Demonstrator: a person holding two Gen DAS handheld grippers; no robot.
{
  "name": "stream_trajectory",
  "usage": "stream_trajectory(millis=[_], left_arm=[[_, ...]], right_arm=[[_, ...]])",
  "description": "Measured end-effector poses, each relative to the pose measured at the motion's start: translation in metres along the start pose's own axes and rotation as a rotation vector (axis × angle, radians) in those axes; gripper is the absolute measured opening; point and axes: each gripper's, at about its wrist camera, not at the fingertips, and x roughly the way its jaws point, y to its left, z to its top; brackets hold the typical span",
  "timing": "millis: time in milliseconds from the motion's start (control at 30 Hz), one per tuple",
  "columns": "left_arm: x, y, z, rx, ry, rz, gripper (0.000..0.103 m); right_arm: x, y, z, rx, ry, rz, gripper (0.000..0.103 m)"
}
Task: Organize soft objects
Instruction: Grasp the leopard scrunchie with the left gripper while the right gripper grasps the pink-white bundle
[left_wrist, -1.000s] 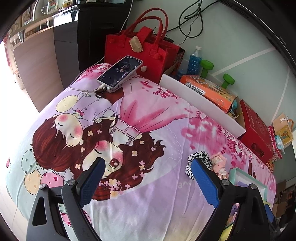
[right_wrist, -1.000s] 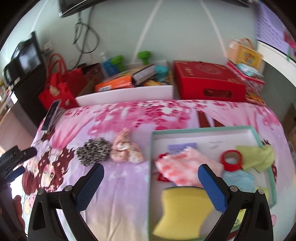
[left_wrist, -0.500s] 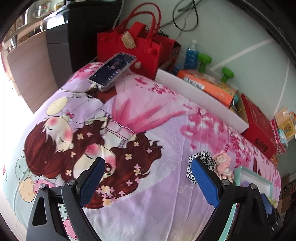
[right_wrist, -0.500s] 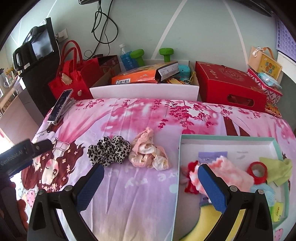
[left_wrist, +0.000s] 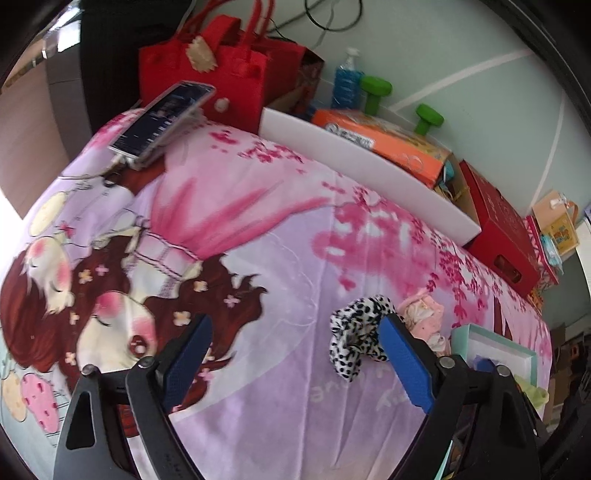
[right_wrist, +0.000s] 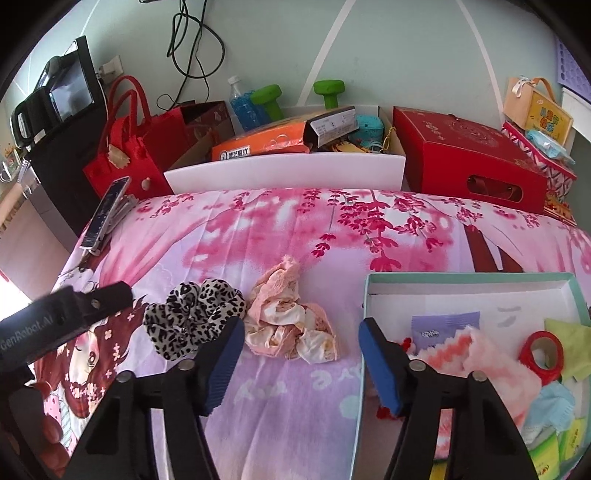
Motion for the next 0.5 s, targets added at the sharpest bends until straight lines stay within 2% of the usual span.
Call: stream_trajectory(millis=[200, 267, 300, 467, 500], left_arm=[[0.024, -0.011, -0.007, 0.019, 0.068, -0.022, 0.078], [0.030, -0.013, -0.009, 0.018, 0.087, -0.037, 0.073], [0.032, -0.013, -0.010, 0.019, 0.093, -0.042, 0.069], [0.047, -0.016, -0.016, 0.018, 0.149, -0.075, 0.050], [0.049, -0.016, -0.017, 0.015, 0.158, -0.083, 0.043]], right_arm=[[0.016, 0.007, -0.002, -0.016, 0.025, 0.009, 0.064], [0.021, 0.009, -0.003, -0.023, 0.035, 0.011, 0.057], [0.023, 0.009, -0.004, -0.025, 0.041, 0.010, 0.054], [0.034, 0.011, -0.009, -0.031, 0.065, 0.010, 0.050], [0.035, 0.012, -0.010, -0.032, 0.067, 0.009, 0.049]])
